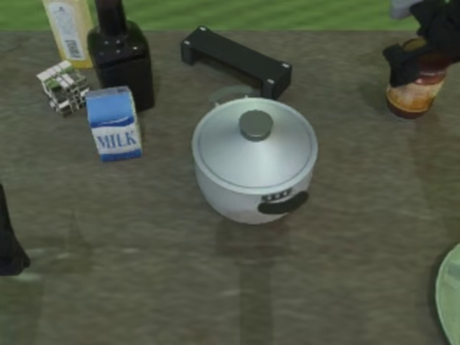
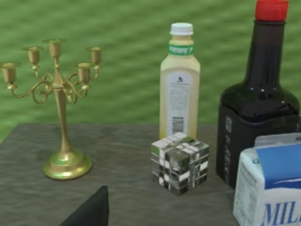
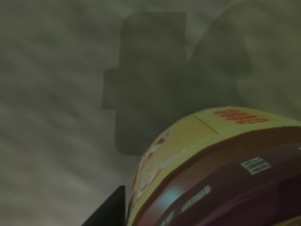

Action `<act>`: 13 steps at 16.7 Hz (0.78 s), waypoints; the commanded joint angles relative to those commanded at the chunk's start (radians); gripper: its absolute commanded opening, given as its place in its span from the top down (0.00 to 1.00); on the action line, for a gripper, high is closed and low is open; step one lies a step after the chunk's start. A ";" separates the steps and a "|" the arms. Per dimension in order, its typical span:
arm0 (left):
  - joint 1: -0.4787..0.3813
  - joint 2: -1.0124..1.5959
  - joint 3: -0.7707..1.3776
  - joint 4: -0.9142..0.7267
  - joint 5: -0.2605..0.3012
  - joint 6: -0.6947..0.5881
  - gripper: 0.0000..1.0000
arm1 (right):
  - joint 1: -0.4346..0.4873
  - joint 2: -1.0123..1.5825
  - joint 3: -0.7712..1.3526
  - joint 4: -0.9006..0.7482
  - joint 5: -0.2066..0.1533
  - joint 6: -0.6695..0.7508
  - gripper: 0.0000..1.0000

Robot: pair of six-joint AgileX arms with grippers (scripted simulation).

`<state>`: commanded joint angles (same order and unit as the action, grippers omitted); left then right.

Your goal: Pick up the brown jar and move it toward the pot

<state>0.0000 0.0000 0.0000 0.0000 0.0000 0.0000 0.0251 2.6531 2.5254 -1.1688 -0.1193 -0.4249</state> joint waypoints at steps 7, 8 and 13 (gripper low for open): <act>0.000 0.000 0.000 0.000 0.000 0.000 0.00 | 0.009 -0.224 -0.229 0.010 -0.001 0.004 1.00; 0.000 0.000 0.000 0.000 0.000 0.000 0.00 | 0.010 -0.284 -0.293 0.012 -0.001 0.006 1.00; 0.000 0.000 0.000 0.000 0.000 0.000 0.00 | 0.021 -0.525 -0.542 0.018 -0.004 0.008 1.00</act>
<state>0.0000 0.0000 0.0000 0.0000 0.0000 0.0000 0.0458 2.1277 1.9831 -1.1506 -0.1230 -0.4166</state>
